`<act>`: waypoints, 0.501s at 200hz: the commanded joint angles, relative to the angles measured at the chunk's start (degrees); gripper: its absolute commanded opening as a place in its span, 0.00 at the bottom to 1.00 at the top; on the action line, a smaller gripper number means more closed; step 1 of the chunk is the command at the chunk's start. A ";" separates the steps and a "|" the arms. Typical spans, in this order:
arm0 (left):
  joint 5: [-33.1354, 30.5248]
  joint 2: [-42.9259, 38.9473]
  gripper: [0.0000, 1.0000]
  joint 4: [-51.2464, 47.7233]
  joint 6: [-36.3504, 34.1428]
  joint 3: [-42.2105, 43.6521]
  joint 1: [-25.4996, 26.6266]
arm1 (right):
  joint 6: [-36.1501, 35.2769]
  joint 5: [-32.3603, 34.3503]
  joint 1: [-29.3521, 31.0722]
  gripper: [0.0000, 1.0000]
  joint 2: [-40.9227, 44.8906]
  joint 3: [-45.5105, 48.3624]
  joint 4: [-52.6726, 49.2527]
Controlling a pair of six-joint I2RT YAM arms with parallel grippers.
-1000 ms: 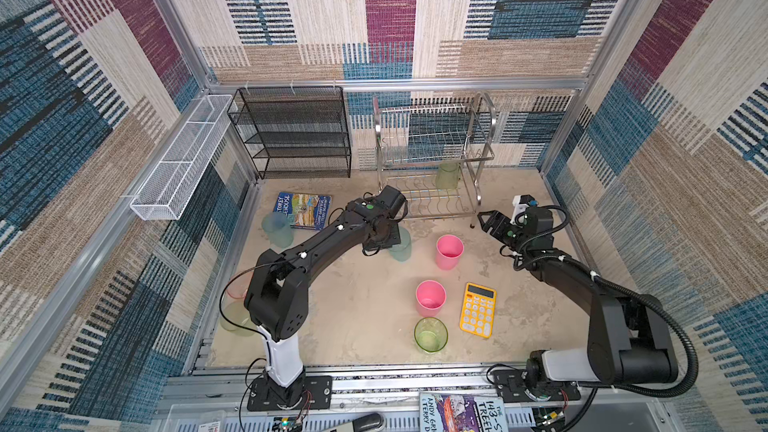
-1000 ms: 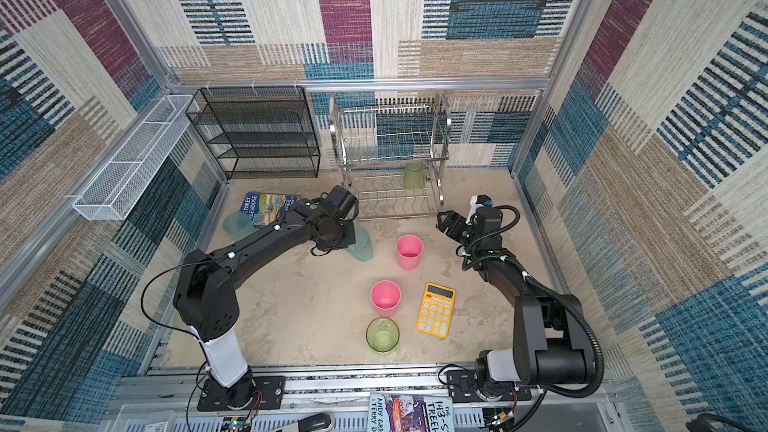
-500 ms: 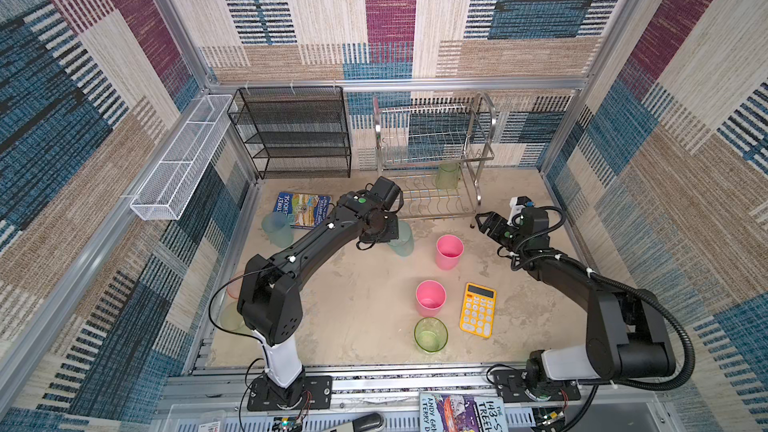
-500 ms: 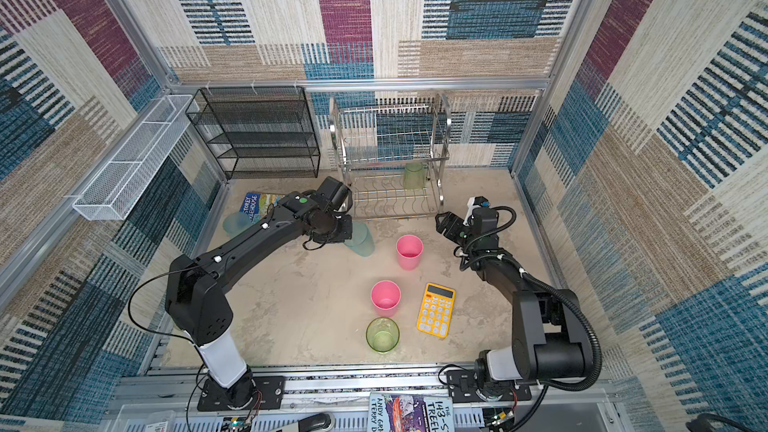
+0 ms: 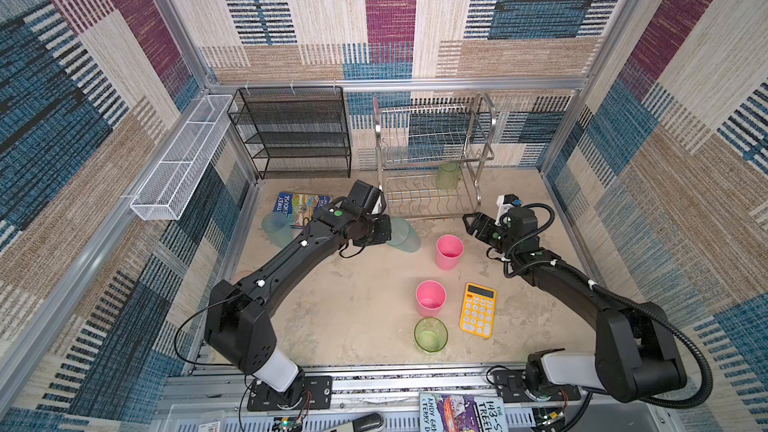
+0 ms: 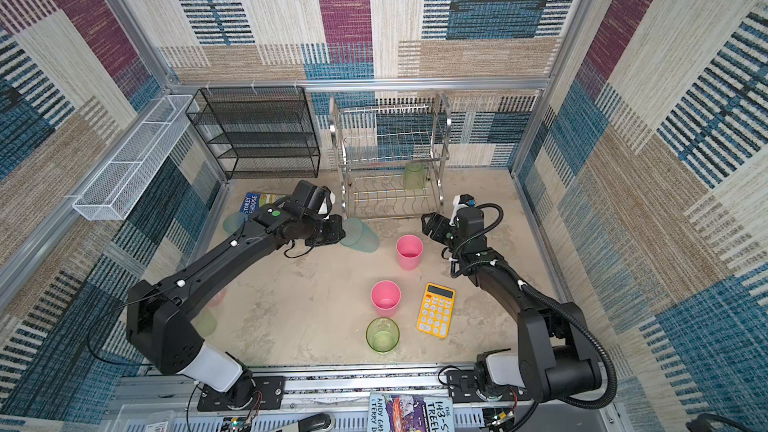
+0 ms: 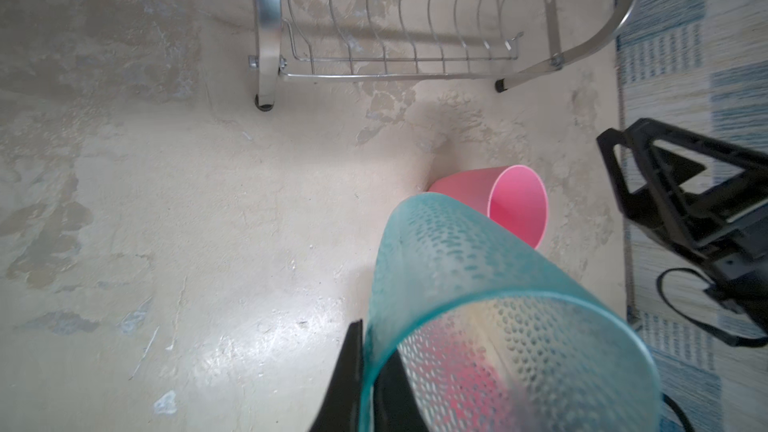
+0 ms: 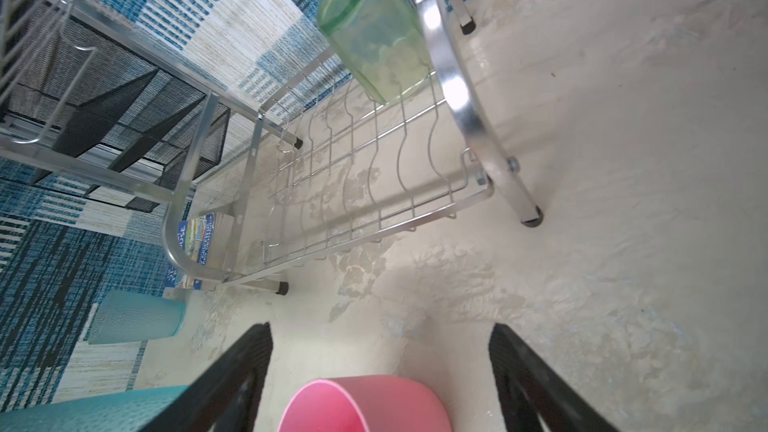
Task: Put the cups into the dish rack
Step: 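Lift the teal cup with left gripper toward the right gripper while right gripper approaches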
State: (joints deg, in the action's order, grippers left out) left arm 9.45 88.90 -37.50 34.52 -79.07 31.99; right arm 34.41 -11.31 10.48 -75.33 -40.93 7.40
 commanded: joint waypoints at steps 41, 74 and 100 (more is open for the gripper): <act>9.17 -7.98 0.04 17.21 10.26 8.15 -4.33 | 0.38 4.36 5.18 0.85 3.45 -5.72 -5.21; 12.22 -10.67 0.04 23.81 15.35 12.27 -6.75 | 2.51 2.84 8.74 0.85 3.03 -8.89 -4.19; 14.09 -12.38 0.04 30.39 19.39 16.03 -7.73 | 7.48 -1.13 10.30 0.85 1.33 -10.10 -1.03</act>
State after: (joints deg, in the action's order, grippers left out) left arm 20.10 77.80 -16.78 47.83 -65.32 24.88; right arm 36.93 -9.04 19.64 -72.77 -49.87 3.22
